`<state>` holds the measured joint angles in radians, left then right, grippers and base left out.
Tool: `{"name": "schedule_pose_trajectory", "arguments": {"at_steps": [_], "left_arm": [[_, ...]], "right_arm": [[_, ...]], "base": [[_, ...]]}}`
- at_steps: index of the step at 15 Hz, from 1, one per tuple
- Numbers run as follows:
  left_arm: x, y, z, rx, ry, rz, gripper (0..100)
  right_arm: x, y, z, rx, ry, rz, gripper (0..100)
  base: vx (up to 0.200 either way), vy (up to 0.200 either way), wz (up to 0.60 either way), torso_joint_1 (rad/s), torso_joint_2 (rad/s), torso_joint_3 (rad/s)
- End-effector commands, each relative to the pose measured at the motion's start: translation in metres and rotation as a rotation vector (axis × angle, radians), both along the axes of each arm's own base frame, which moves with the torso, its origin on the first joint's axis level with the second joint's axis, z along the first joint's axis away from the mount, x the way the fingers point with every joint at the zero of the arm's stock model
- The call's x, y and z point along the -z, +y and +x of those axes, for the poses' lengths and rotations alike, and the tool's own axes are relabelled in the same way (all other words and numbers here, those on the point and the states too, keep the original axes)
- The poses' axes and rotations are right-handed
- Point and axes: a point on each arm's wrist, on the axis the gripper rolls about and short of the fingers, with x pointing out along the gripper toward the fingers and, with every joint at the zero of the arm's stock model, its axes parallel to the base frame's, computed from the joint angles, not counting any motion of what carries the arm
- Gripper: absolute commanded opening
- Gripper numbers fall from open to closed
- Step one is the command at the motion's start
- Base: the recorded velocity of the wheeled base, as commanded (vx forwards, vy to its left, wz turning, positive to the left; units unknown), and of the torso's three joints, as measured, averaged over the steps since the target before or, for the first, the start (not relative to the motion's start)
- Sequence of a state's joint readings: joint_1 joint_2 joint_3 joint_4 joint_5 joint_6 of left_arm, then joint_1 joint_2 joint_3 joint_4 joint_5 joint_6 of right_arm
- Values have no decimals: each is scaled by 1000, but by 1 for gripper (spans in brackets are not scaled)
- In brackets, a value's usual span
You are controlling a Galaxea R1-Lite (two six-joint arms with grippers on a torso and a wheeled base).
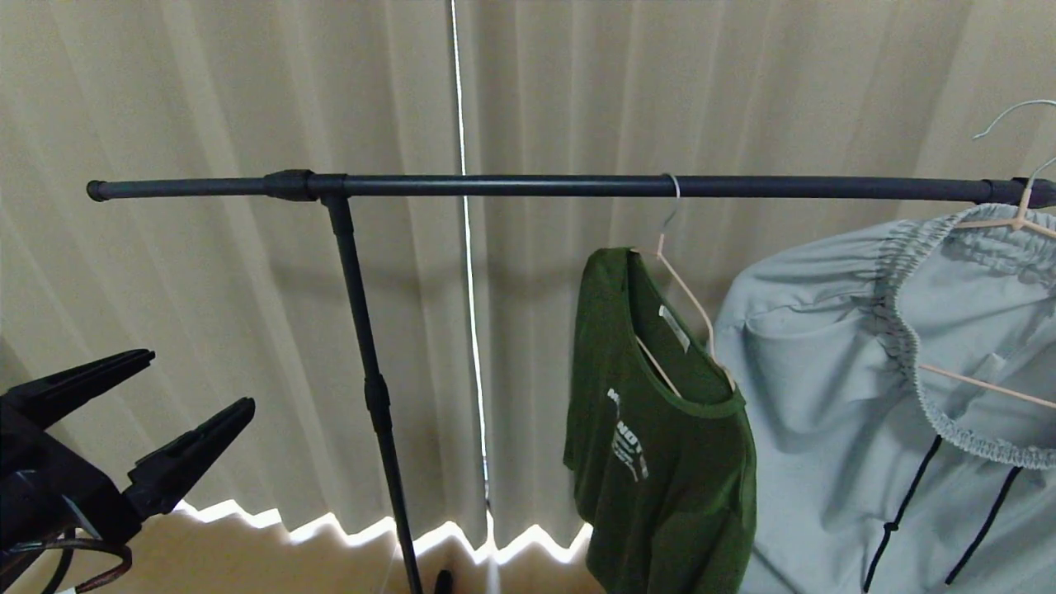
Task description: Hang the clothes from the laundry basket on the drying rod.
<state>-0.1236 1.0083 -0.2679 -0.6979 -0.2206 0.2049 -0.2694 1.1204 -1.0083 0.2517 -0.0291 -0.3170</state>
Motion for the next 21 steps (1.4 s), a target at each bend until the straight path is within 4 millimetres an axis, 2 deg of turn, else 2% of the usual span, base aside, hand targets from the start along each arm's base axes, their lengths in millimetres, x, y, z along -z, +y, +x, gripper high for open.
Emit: {"name": "schedule_pose_trajectory", "arguments": {"at_steps": [1, 4, 9, 13, 21], "left_arm": [[3, 0, -2, 1, 8, 0, 100], [6, 0, -3, 1, 19, 1, 100], [7, 0, -4, 1, 23, 0, 100], [11, 1, -5, 1, 35, 2, 100], [13, 1, -9, 1, 31, 0, 100]], "right_arm": [[5, -1, 5, -3, 25, 6, 0], [12, -6, 22, -1, 74, 21, 0], [27, -20, 69, 67, 99, -4, 0], [34, -19, 79, 52, 132, 2, 0], [37, -4, 82, -15, 144, 0, 0]], "base": [[0, 0, 0, 0, 0, 0], [0, 0, 0, 0, 0, 0], [0, 0, 0, 0, 0, 0], [0, 0, 0, 0, 0, 0], [0, 0, 0, 0, 0, 0]]}}
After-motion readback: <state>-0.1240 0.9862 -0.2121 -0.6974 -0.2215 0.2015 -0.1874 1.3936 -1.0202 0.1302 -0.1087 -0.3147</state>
